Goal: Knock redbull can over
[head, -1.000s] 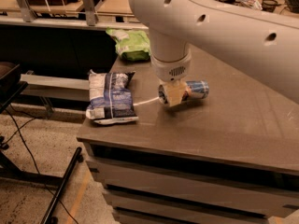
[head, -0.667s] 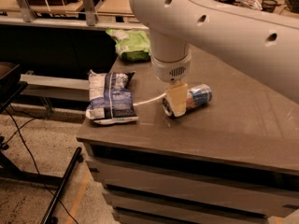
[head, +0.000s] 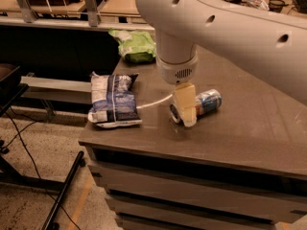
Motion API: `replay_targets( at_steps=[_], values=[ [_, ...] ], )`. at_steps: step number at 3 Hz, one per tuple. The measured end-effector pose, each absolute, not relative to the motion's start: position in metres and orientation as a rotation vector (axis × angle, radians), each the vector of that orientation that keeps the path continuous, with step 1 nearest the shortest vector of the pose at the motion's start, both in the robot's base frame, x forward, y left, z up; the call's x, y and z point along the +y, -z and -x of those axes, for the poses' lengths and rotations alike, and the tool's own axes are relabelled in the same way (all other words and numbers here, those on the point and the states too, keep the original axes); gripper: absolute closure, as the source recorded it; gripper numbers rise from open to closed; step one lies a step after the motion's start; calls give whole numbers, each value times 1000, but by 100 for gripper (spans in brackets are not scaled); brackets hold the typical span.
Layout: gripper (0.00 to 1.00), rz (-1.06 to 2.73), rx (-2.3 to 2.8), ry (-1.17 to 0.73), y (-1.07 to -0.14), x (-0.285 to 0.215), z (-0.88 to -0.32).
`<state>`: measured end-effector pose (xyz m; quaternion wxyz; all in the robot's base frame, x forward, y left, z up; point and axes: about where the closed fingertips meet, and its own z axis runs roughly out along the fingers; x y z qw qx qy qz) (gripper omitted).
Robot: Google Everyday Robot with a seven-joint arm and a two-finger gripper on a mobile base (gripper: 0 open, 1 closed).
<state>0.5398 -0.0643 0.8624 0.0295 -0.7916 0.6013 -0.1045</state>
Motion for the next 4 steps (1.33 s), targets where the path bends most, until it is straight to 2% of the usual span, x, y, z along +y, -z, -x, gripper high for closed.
replay_targets(
  at_steps=[3, 4],
  values=[
    [0, 2263, 1745, 222, -870, -110, -527],
    [0, 2267, 1740, 220, -870, -110, -526]
  ],
)
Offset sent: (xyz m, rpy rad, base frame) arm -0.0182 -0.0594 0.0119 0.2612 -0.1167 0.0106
